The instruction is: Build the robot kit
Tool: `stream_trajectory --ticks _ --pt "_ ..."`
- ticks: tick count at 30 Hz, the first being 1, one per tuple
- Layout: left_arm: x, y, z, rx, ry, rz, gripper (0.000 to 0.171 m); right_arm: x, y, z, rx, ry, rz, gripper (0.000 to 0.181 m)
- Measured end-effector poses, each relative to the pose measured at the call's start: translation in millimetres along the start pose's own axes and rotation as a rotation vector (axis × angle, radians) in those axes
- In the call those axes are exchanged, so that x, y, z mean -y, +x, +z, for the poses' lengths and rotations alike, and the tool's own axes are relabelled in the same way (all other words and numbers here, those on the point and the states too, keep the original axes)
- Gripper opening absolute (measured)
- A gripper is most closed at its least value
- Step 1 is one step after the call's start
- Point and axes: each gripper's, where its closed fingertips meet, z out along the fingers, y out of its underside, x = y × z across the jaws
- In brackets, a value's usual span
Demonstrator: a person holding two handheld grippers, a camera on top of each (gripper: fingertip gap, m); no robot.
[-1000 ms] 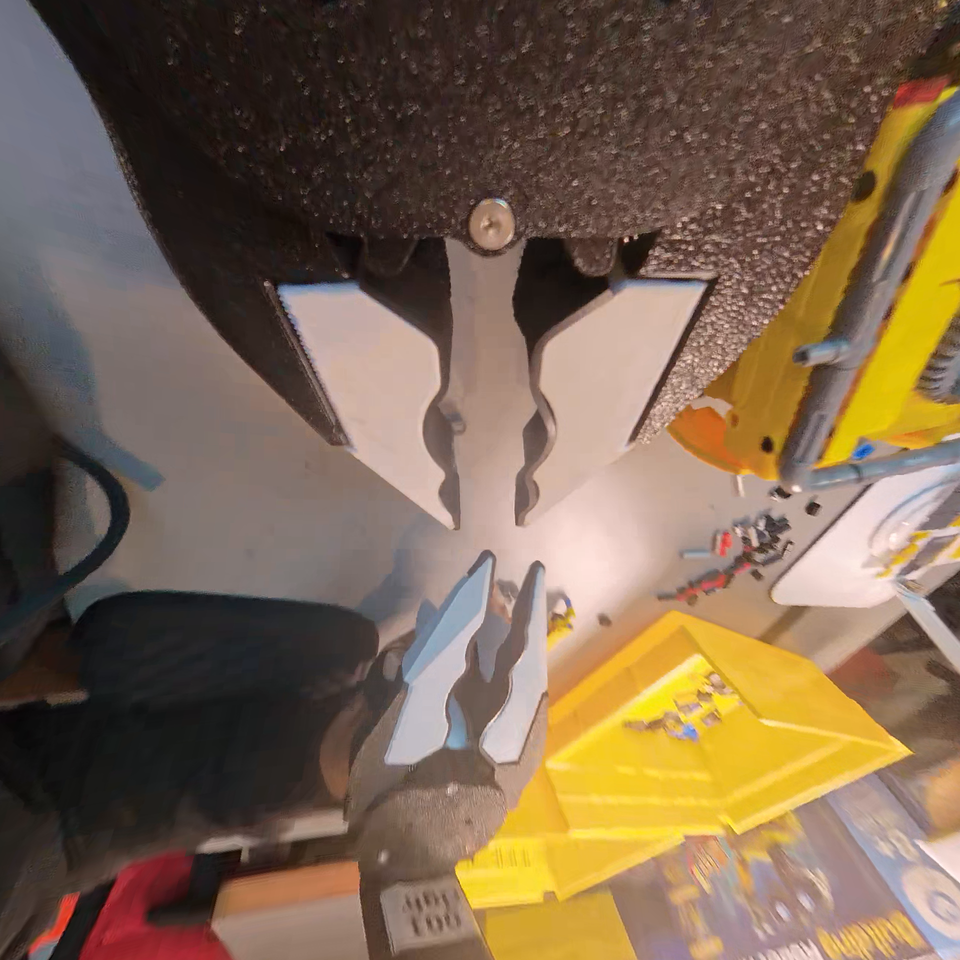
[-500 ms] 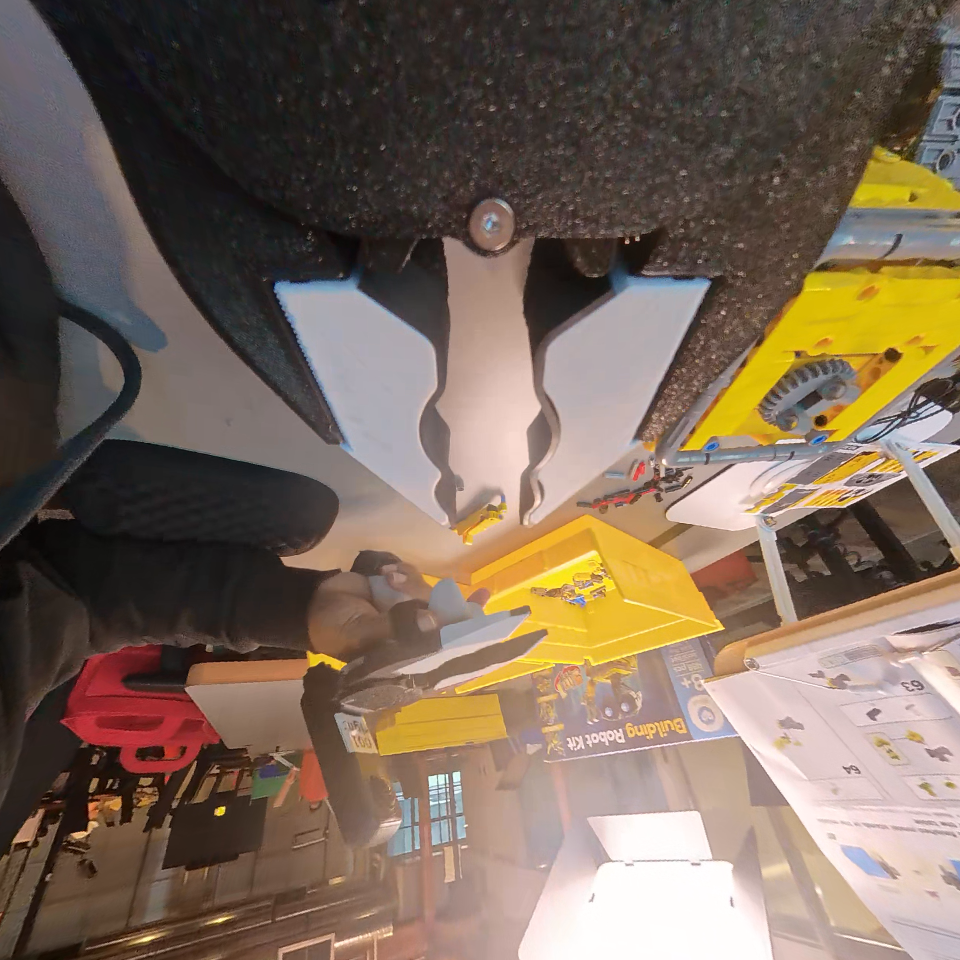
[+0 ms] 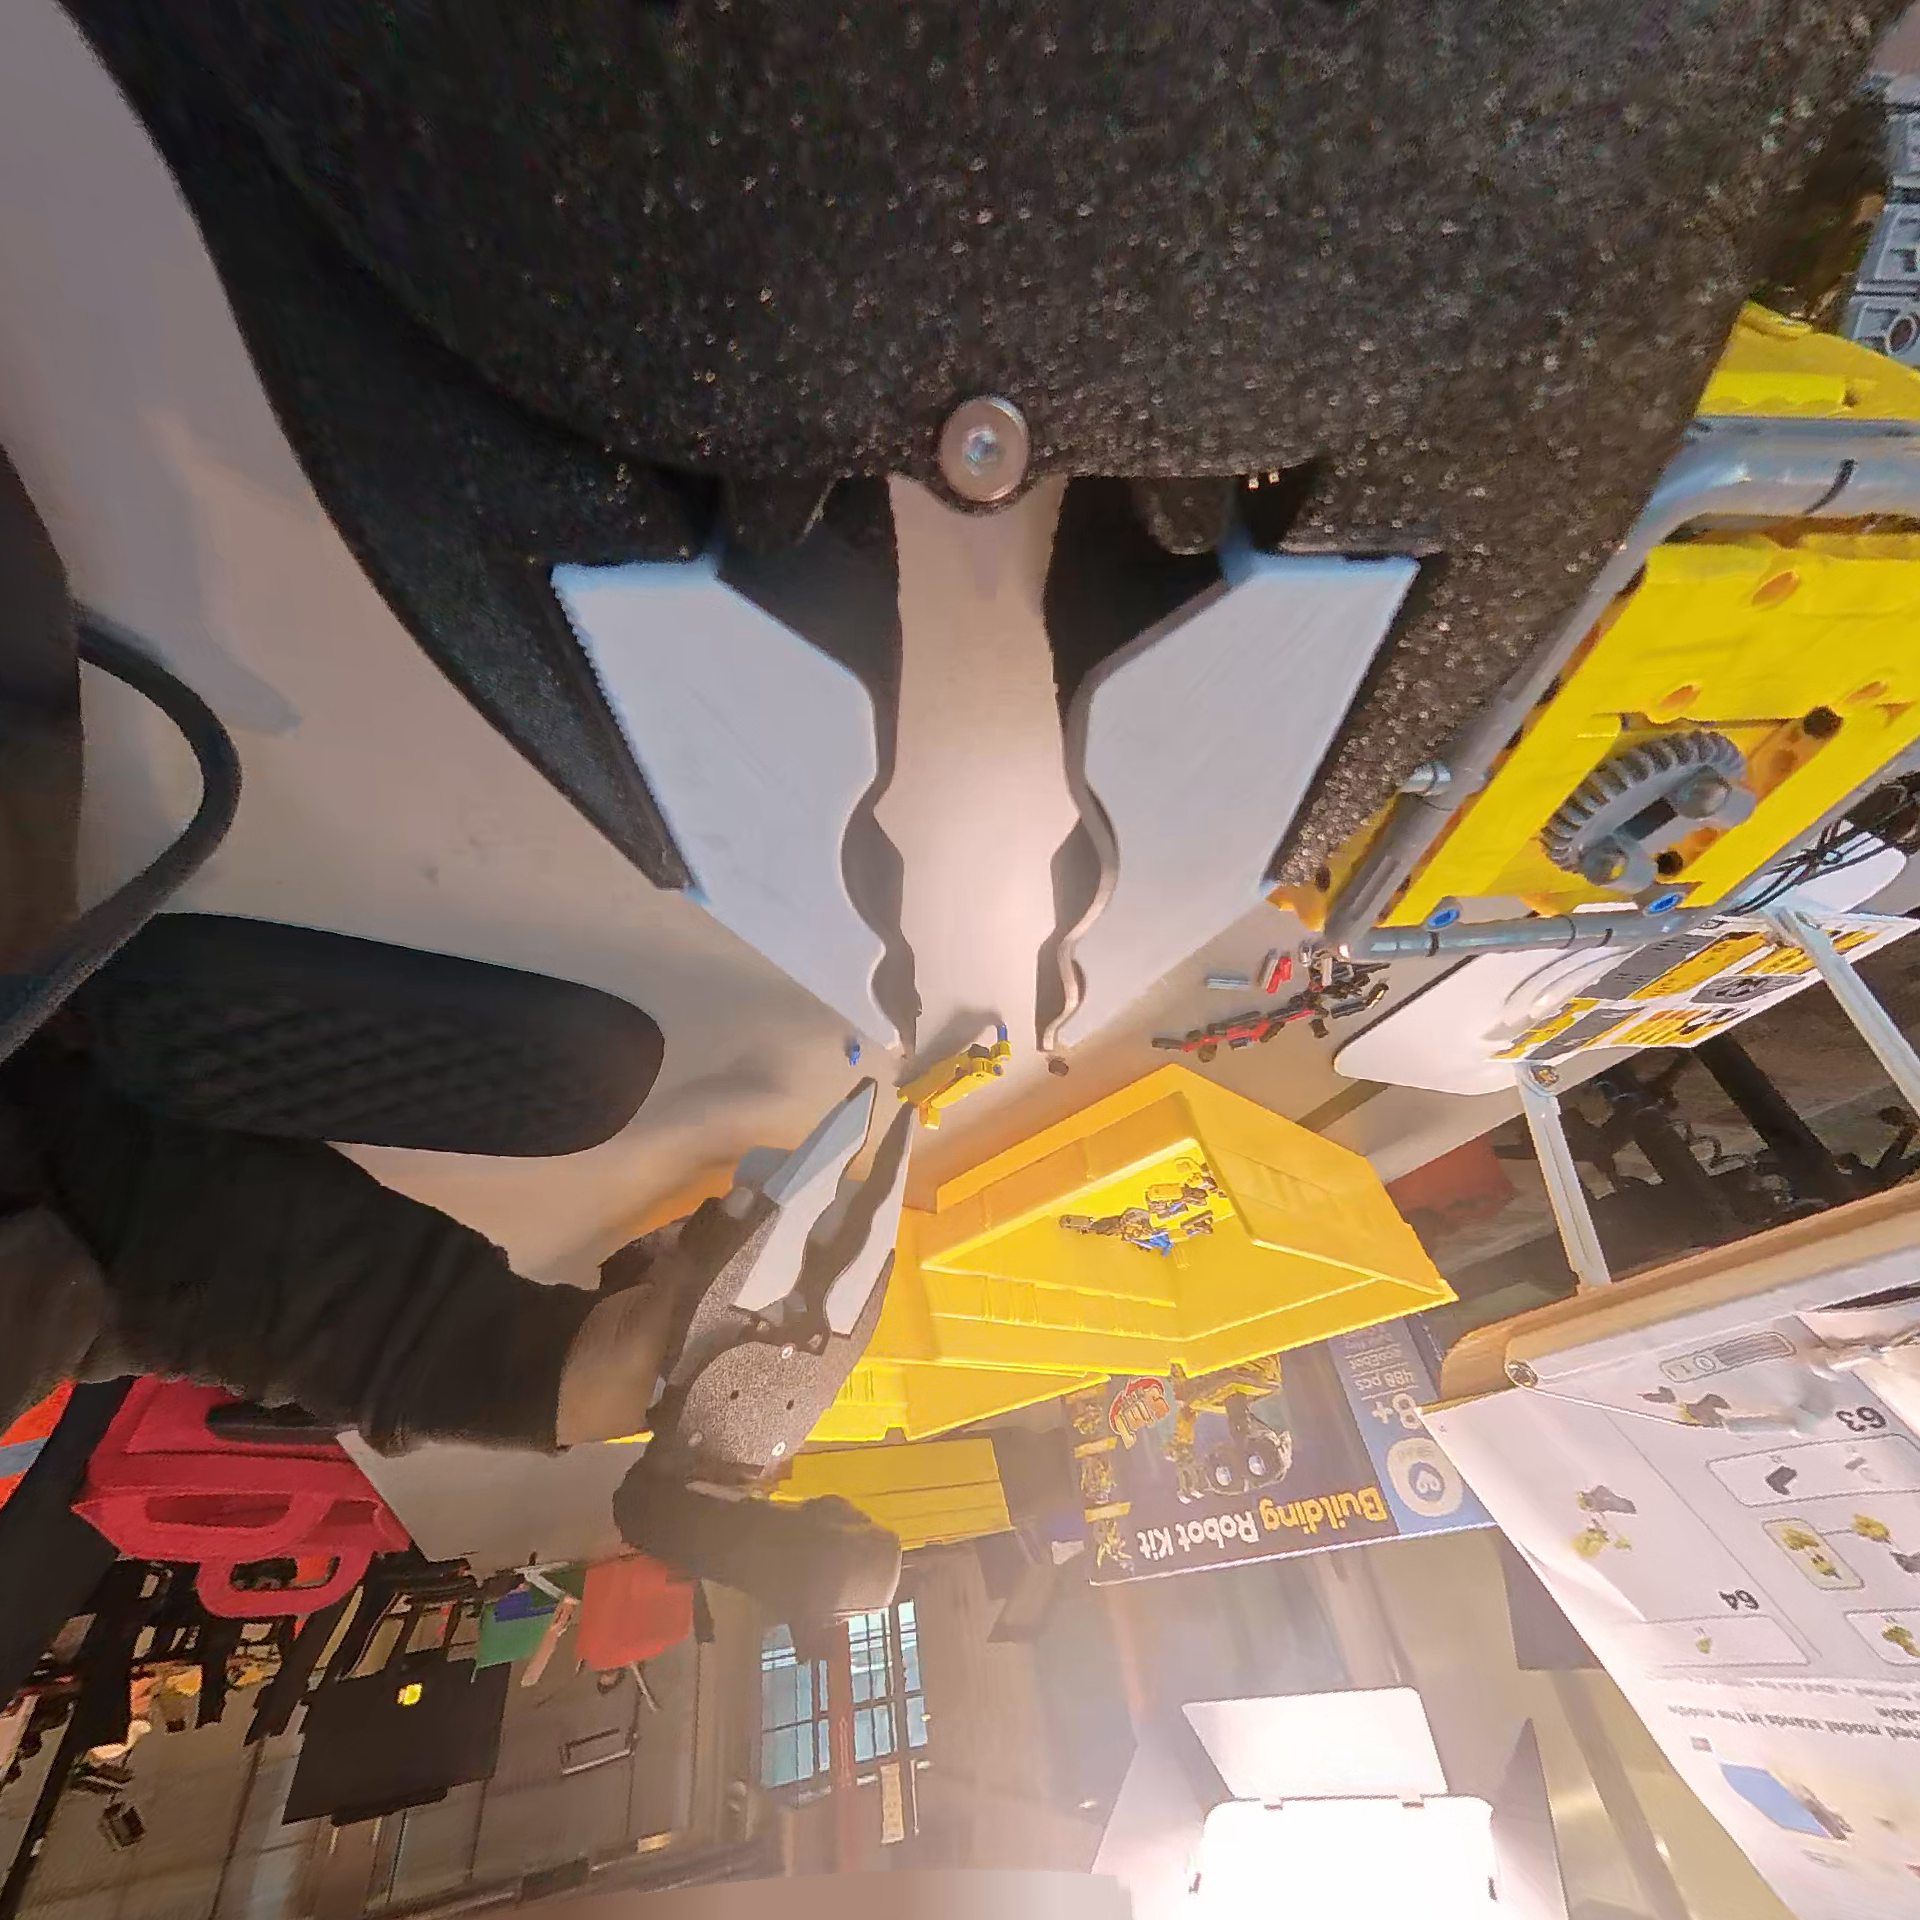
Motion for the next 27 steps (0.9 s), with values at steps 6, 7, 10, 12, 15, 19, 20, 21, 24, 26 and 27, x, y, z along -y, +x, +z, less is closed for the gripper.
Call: stream_trajectory --ticks 6,7,10,12,15,19,20,21,24,26,27 --pt "-4 5 2 -0.02 -0.022 0.024 0.021 -1 -15 27 0.027 -0.058 -0.06 0.024" --pt "-4 6 3 -0.025 -0.025 0.025 0.021 -1 -16 30 0.037 -0.062 -0.063 0.02" --pt "-6 7 3 -0.034 -0.033 0.023 0.021 9 -23 29 0.051 -0.011 -0.117 0.008" --pt "-7 8 4 -0.044 -0.042 0.021 0.022 18 -29 28 0.056 0.032 -0.178 0.008" --pt "-13 14 8 -0.085 -0.079 0.018 0.028 46 -55 21 0.109 0.193 -0.3 0.008" --pt "-23 24 13 -0.132 -0.141 0.051 0.035 92 -107 1 0.208 0.473 -0.426 0.007" --pt "-24 27 13 -0.147 -0.147 0.057 0.034 100 -117 -2 0.207 0.523 -0.464 0.008" --pt "-24 29 13 -0.156 -0.149 0.058 0.033 105 -125 -3 0.203 0.559 -0.496 0.008" --pt "-24 35 12 -0.211 -0.151 0.042 0.024 112 -140 -1 0.164 0.603 -0.589 0.008" --pt "-25 37 12 -0.223 -0.158 0.043 0.02 114 -148 -3 0.172 0.628 -0.608 0.008" --pt "-26 39 12 -0.235 -0.162 0.049 0.018 115 -149 -4 0.171 0.63 -0.609 0.008"
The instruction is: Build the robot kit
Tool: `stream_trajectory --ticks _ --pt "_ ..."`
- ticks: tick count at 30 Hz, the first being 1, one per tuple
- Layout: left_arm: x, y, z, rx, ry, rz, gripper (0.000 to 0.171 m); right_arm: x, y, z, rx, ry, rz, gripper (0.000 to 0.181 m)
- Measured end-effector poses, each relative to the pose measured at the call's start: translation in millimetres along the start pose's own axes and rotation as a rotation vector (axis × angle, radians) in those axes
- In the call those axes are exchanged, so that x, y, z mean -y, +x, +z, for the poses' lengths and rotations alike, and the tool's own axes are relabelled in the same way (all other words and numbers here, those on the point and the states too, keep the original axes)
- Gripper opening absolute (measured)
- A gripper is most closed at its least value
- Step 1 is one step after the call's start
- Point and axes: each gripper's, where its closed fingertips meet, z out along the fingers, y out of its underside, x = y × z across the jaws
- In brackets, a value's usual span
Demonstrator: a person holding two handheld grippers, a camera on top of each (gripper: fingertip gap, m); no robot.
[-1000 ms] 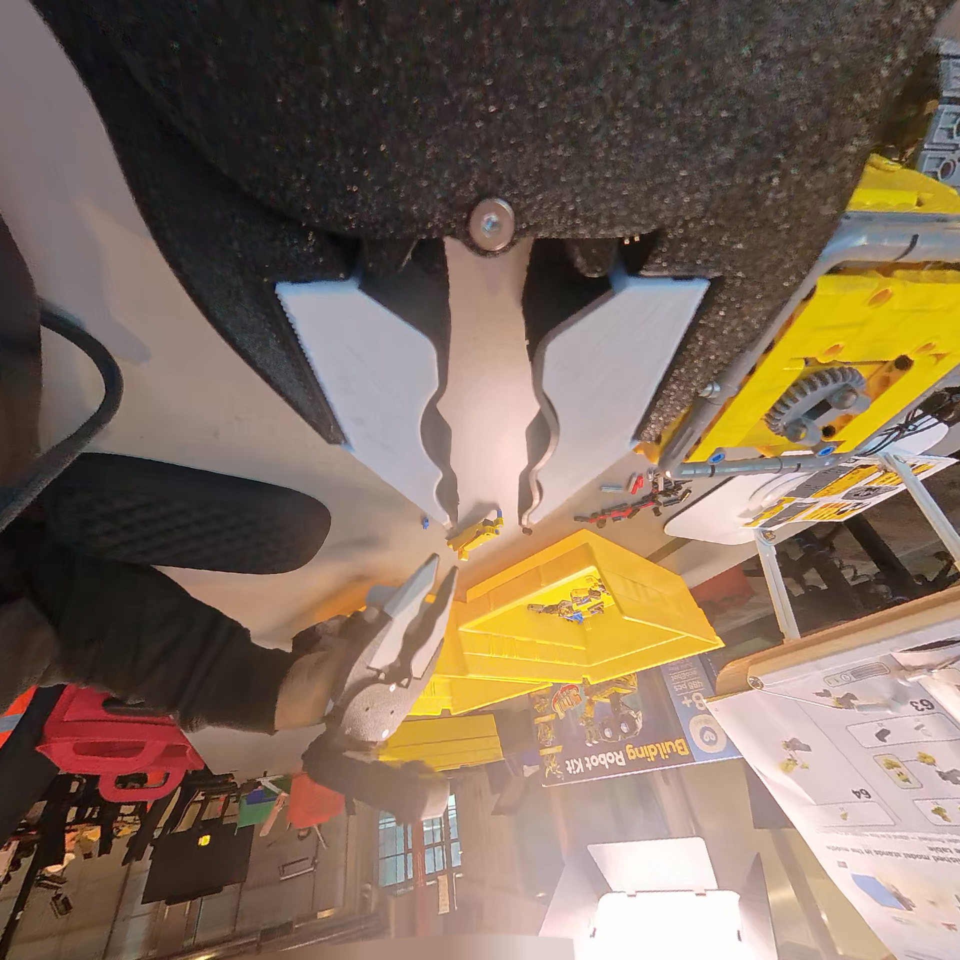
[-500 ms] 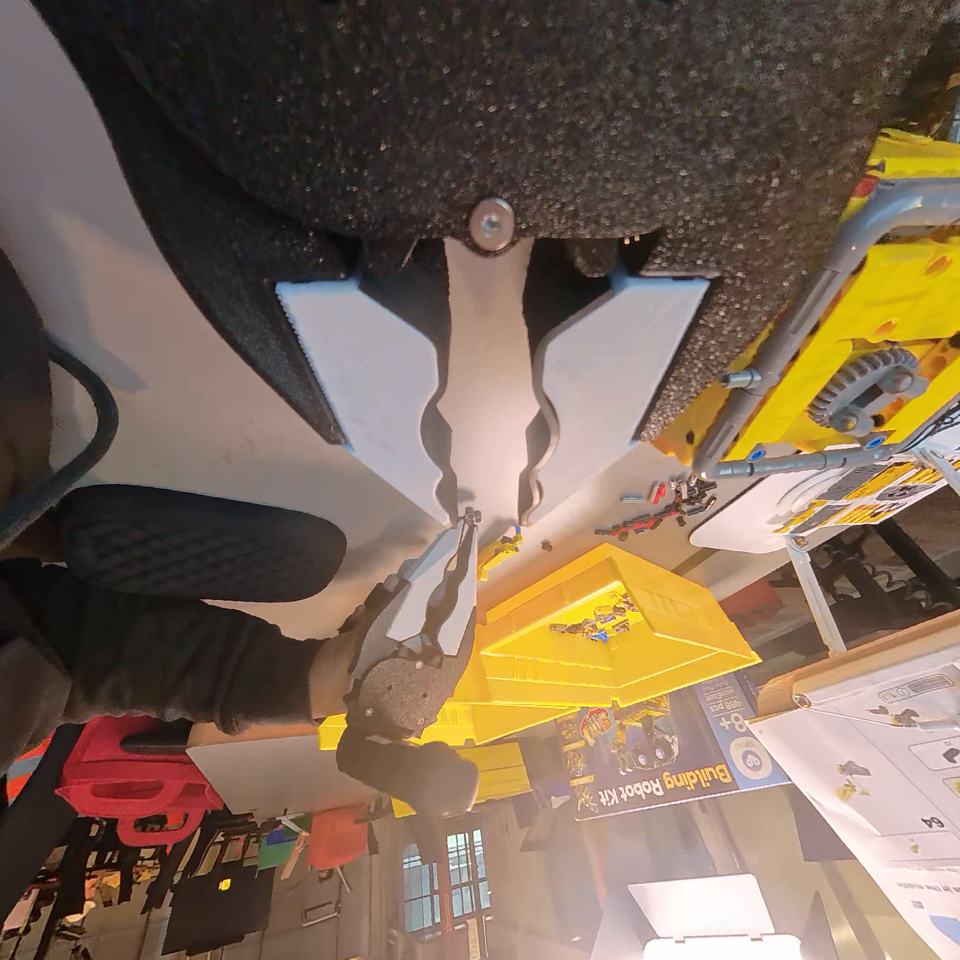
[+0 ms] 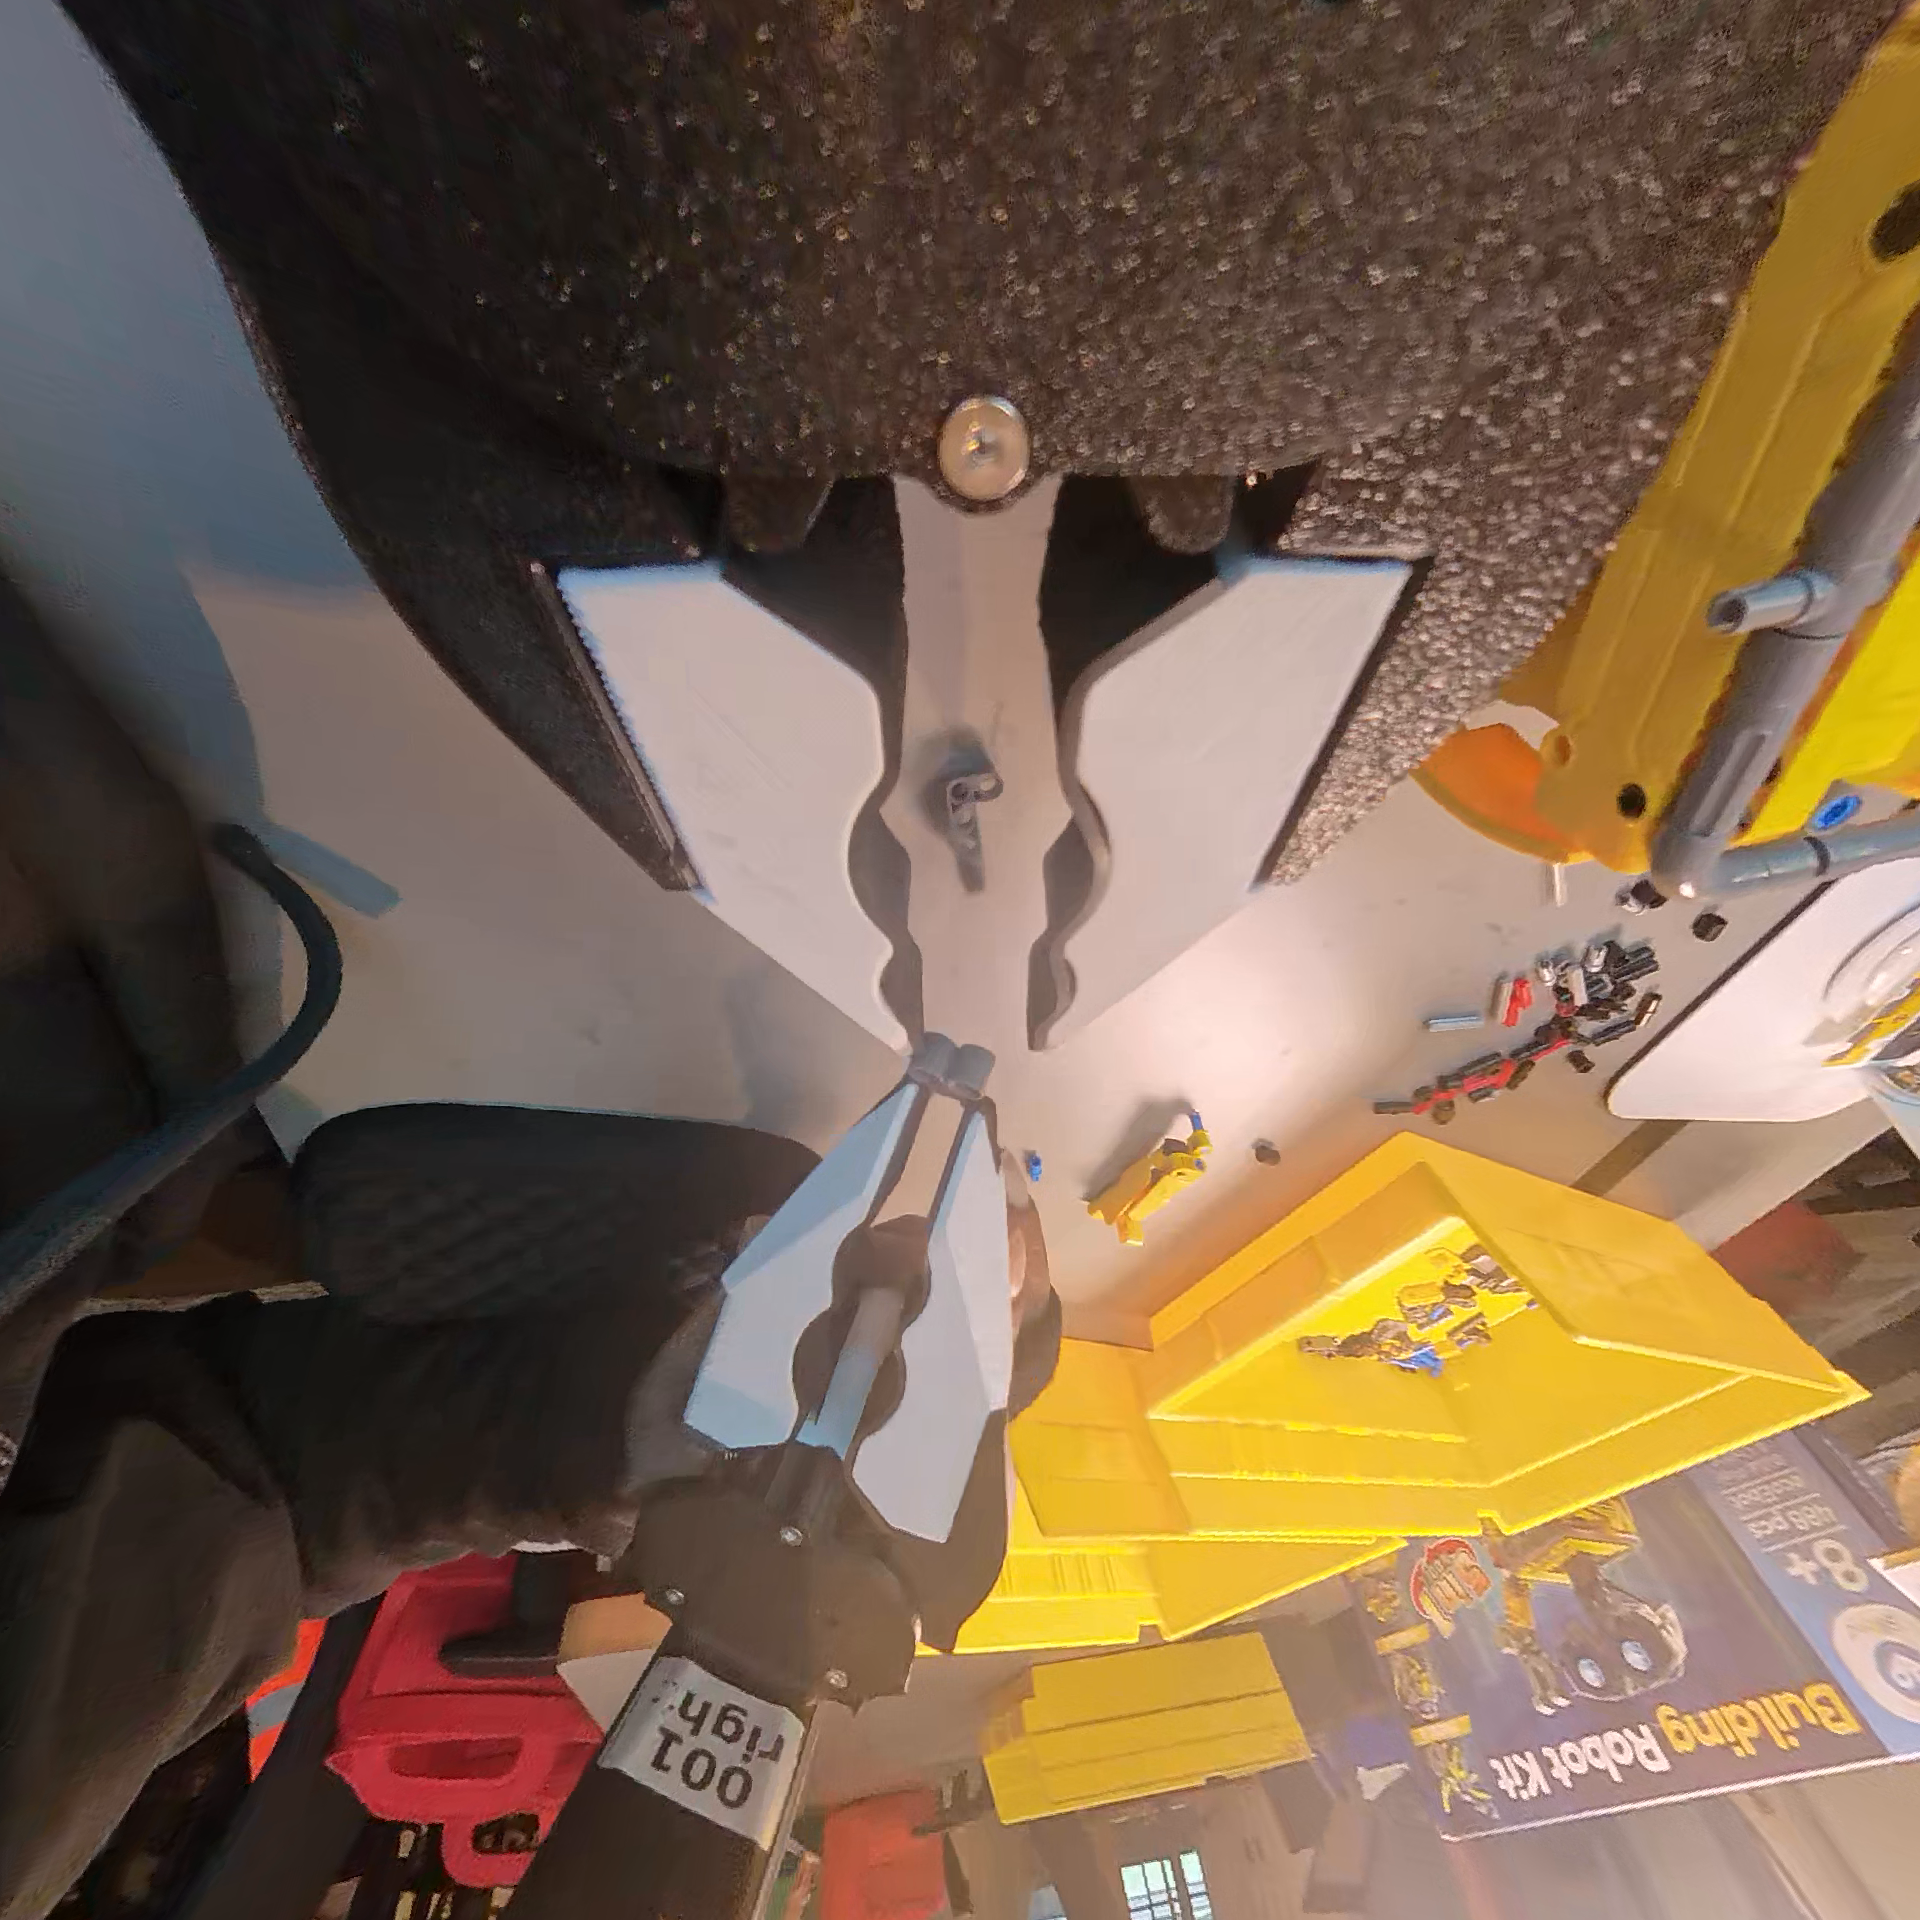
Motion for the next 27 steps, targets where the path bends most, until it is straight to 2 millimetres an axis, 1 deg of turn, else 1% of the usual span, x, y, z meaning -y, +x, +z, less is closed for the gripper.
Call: stream_trajectory --ticks 4,5,8,9,12,14,18,22,27 --pt "-3 6 2 -0.02 -0.022 0.031 0.001 5 0 -3 0.0 0.021 0.001 0.008" --pt "-4 7 3 -0.02 -0.03 0.038 0.0 5 0 -3 -0.004 0.018 -0.007 0.007" --pt "-5 7 4 -0.027 -0.032 0.038 0.001 5 0 -3 -0.018 0.013 -0.027 0.007" --pt "-3 9 3 -0.043 -0.022 0.031 0.009 4 0 -2 -0.022 0.01 -0.03 0.007" --pt "2 7 -1 -0.058 0.01 -0.008 0.017 4 0 0 -0.034 0.008 -0.062 0.007" --pt "4 6 -1 -0.073 0.025 -0.03 0.014 7 -3 2 -0.031 0.015 -0.078 0.007" --pt "6 5 0 -0.083 0.032 -0.052 0.012 12 -2 1 -0.054 0.029 -0.109 0.007" --pt "9 3 -1 -0.059 0.048 -0.043 0.007 12 0 0 -0.073 0.026 -0.136 0.007" --pt "9 4 0 -0.037 0.042 -0.005 0.007 12 -1 -1 -0.07 0.027 -0.143 0.007"
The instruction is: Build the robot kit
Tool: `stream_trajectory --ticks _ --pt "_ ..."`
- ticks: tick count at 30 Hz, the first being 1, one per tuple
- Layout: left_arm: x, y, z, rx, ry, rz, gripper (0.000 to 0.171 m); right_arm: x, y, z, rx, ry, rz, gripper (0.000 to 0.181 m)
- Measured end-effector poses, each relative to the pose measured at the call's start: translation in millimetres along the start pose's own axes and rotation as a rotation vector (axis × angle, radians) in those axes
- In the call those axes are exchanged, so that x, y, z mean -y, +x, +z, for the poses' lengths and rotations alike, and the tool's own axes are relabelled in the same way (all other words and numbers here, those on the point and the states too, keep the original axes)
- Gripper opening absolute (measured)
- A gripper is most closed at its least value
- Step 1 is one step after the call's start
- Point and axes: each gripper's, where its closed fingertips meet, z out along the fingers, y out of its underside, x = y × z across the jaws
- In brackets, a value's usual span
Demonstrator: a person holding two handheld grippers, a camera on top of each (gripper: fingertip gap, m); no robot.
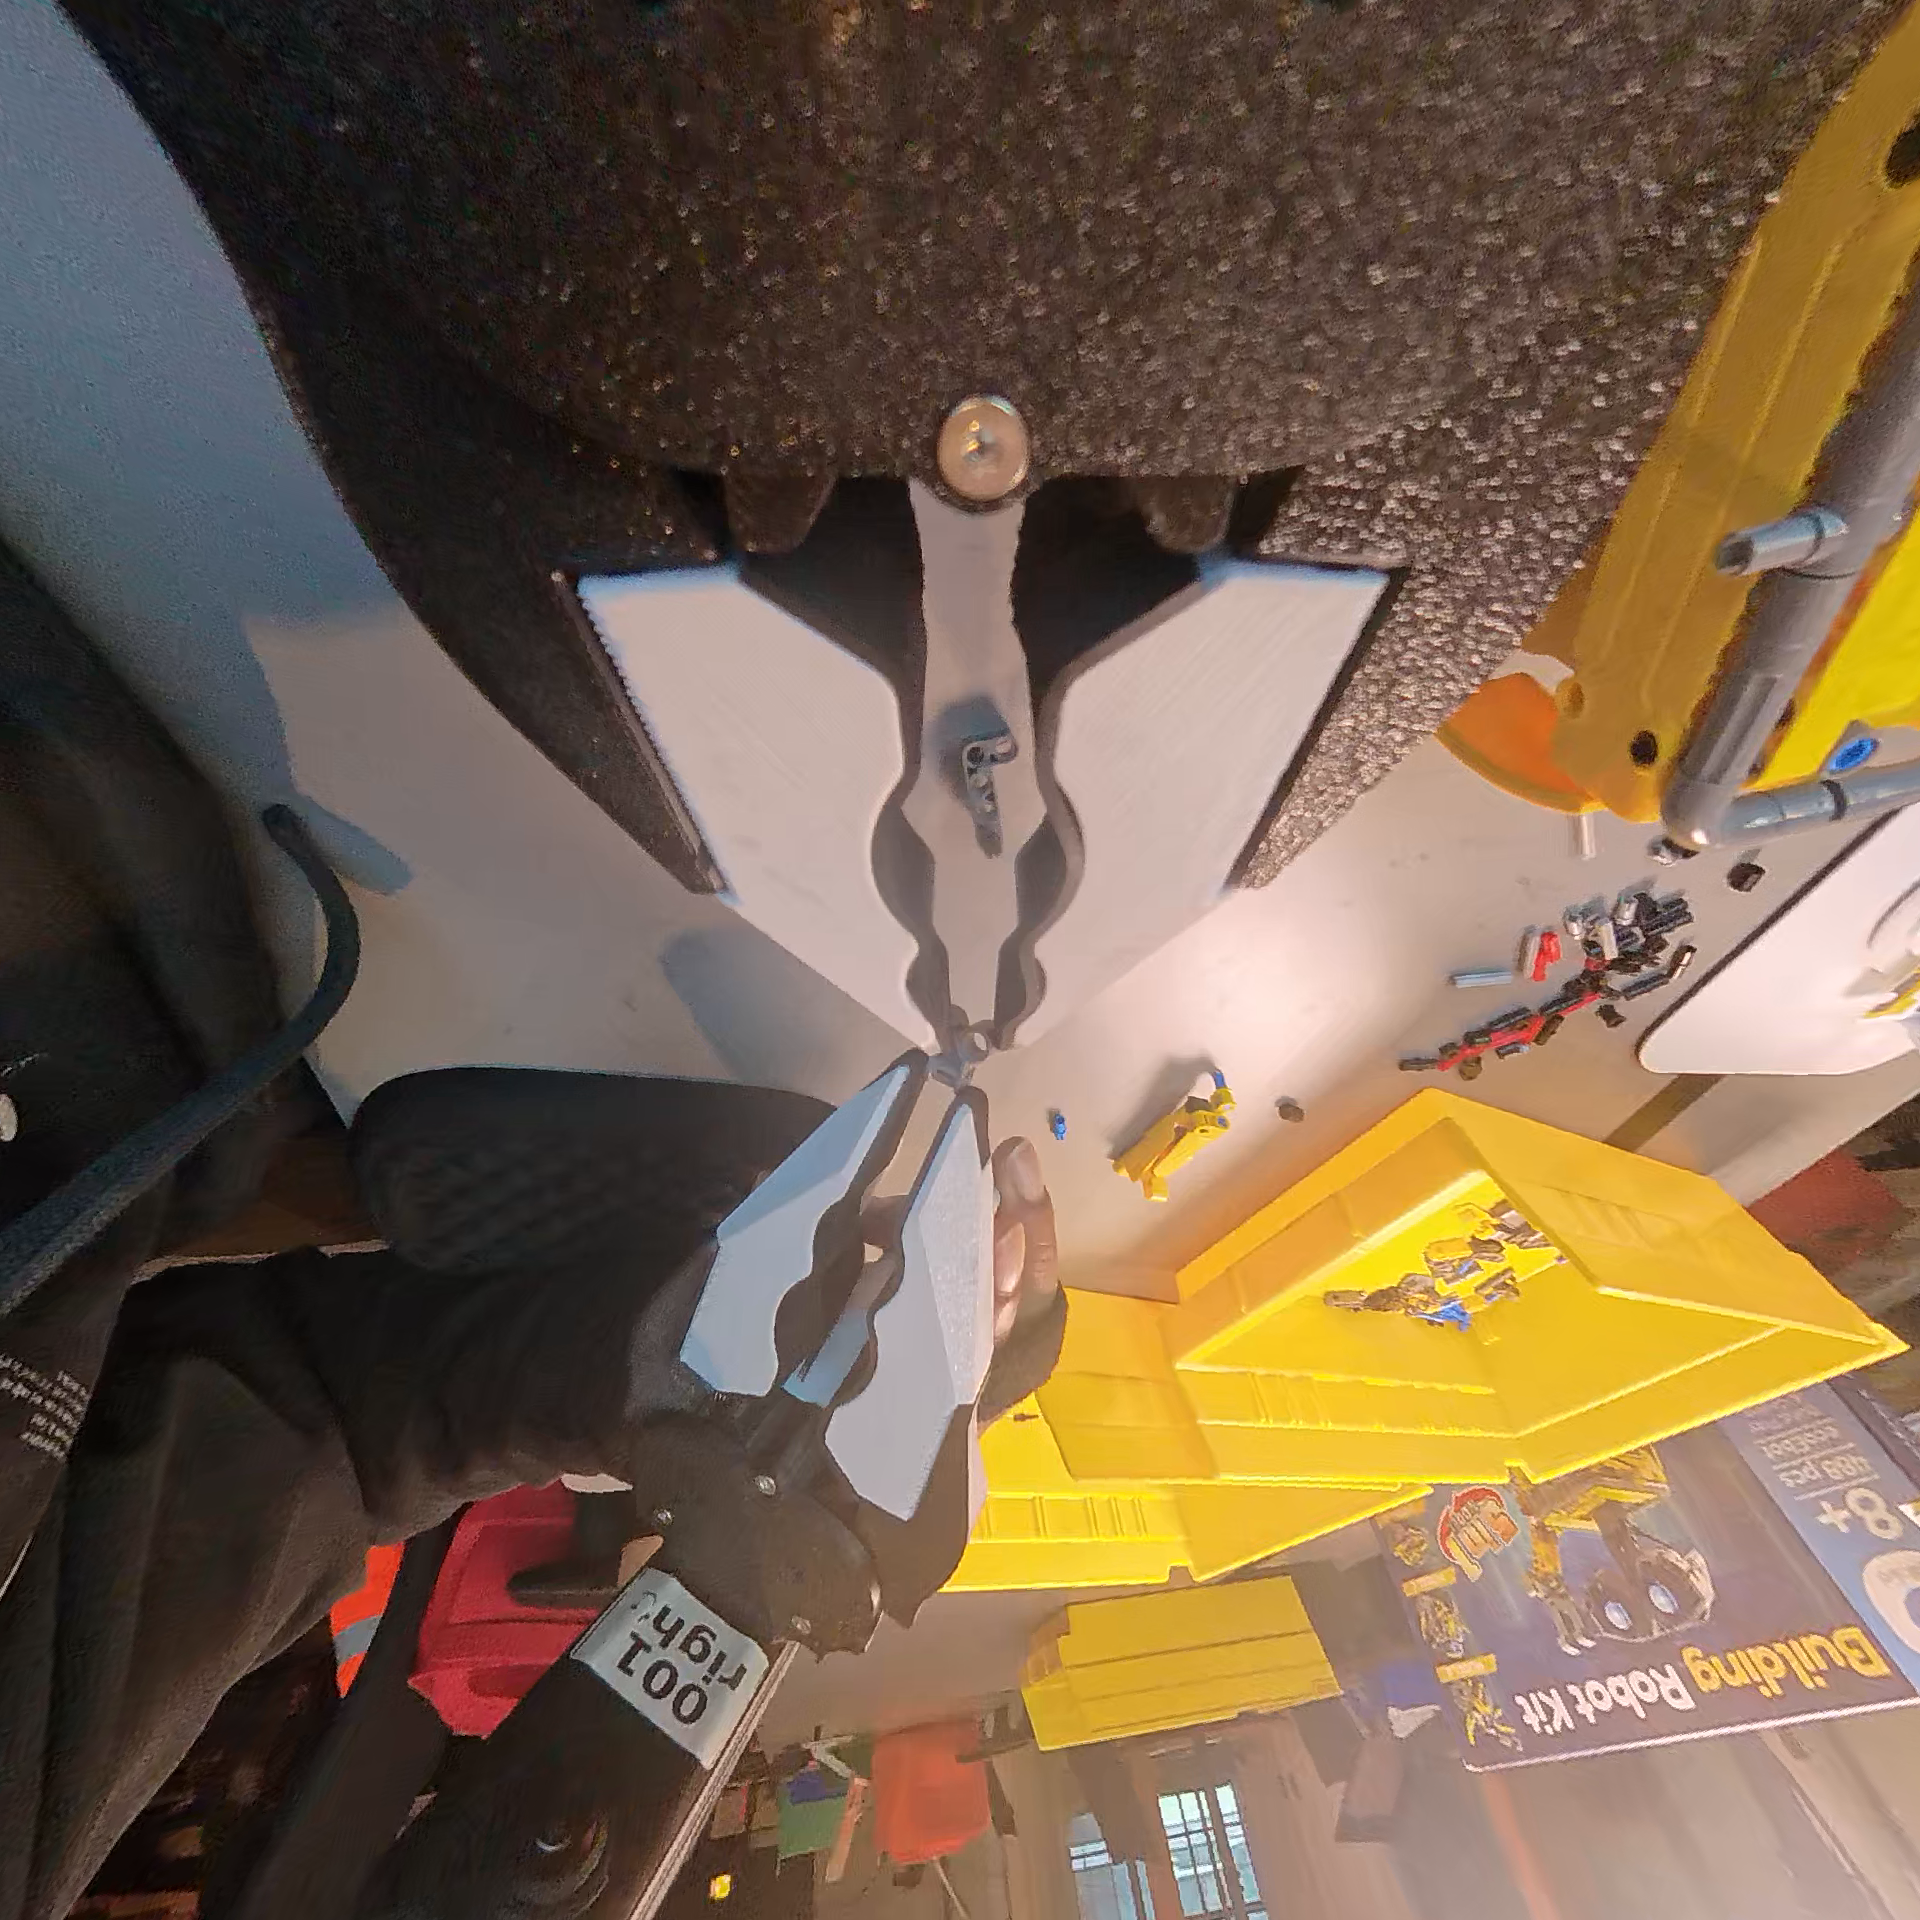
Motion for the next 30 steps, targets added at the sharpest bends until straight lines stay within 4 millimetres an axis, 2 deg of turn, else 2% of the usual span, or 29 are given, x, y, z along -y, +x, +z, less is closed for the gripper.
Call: stream_trajectory --ticks 5,8,11,13,14,16,18,22,30 --pt "-4 1 2 0.033 -0.029 0.057 0.006 -6 -4 -4 0.043 -0.023 0.009 0.01" --pt "-9 6 5 0.038 -0.066 0.108 0.006 -19 0 -19 0.094 -0.091 0.055 0.011" --pt "-18 9 10 0.051 -0.127 0.172 0.006 -52 29 -57 0.056 -0.243 0.2 0.014" --pt "-25 13 15 0.056 -0.177 0.224 0.006 -83 46 -88 -0.01 -0.378 0.288 0.014" --pt "-30 15 17 0.056 -0.208 0.253 0.006 -98 50 -101 -0.032 -0.448 0.325 0.014" --pt "-41 19 23 0.051 -0.272 0.311 0.006 -126 43 -118 -0.02 -0.577 0.404 0.014" --pt "-50 23 27 0.041 -0.323 0.343 0.006 -145 31 -122 0.017 -0.654 0.449 0.014" --pt "-57 23 29 0.031 -0.364 0.338 0.006 -168 20 -117 0.052 -0.738 0.478 0.013" --pt "-78 28 30 0.007 -0.473 0.403 0.007 -176 15 -109 0.085 -0.696 0.571 0.011"
